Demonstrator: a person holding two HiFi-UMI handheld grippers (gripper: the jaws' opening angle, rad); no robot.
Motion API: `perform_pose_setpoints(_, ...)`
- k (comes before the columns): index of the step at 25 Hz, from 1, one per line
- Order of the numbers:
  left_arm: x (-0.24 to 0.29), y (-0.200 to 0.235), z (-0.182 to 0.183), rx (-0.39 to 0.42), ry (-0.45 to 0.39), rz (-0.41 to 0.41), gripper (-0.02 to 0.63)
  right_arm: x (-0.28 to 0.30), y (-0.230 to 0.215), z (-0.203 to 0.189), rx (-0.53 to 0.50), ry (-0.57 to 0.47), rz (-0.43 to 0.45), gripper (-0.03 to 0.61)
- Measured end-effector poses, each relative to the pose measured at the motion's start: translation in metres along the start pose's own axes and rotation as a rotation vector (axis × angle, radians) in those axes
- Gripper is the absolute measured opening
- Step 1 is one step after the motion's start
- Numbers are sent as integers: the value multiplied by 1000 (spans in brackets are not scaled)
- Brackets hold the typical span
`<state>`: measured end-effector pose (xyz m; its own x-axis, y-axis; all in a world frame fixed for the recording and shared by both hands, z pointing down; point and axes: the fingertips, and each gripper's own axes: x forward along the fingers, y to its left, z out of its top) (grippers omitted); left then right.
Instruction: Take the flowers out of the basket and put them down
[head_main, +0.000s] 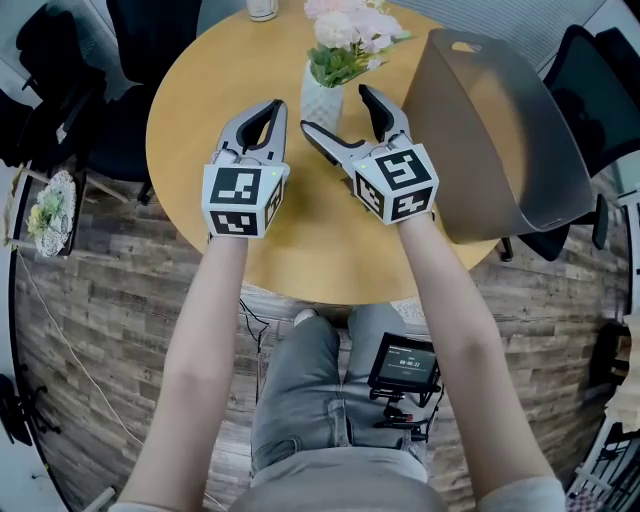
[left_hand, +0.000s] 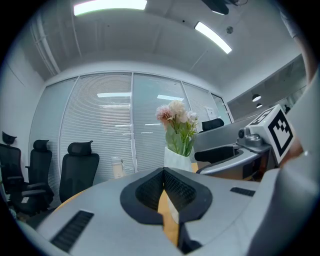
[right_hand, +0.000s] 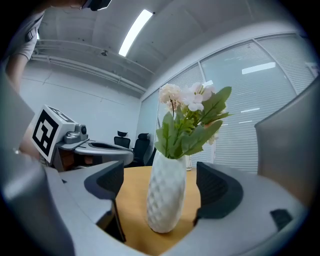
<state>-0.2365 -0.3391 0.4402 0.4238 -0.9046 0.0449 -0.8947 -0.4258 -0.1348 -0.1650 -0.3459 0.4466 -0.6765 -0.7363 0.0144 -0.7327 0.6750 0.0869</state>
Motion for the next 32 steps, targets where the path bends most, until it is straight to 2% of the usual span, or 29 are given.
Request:
perform_pose_setpoints(10, -2, -9, 28, 16, 8, -20, 3, -20, 6, 28, 23, 15, 31, 466)
perform_pose_setpoints(25, -17, -12, 77, -16, -3, -23, 3, -44, 12, 77, 127, 18, 73, 466)
perform_pose_setpoints(32, -17, -8, 99, 0, -27, -26, 3, -46, 19, 94, 100, 32, 122, 465)
